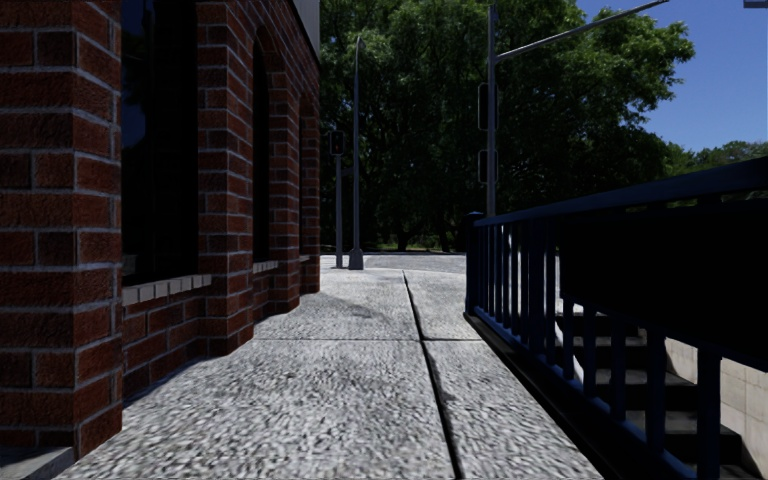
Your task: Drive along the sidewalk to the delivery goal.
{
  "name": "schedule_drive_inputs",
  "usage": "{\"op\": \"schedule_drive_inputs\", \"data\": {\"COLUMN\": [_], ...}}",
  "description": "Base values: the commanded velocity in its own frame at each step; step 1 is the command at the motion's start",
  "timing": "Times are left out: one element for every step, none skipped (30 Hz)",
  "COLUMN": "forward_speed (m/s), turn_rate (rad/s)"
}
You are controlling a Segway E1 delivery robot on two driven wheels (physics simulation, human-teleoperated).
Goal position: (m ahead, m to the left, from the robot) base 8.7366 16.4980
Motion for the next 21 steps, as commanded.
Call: {"op": "schedule_drive_inputs", "data": {"forward_speed": [0.96,0.96,0.96,0.96,0.97,0.97,0.97,0.97,0.97,0.97,0.97,0.97,0.97,0.97,0.97,0.97,0.97,0.97,0.97,0.97,0.97], "turn_rate": [0.0,0.0,0.0,0.0,0.0,0.0,0.0,0.0,0.0,0.0,0.0,0.0,0.0,0.0,0.0,0.0,0.0,0.0,0.0,0.0,0.0]}}
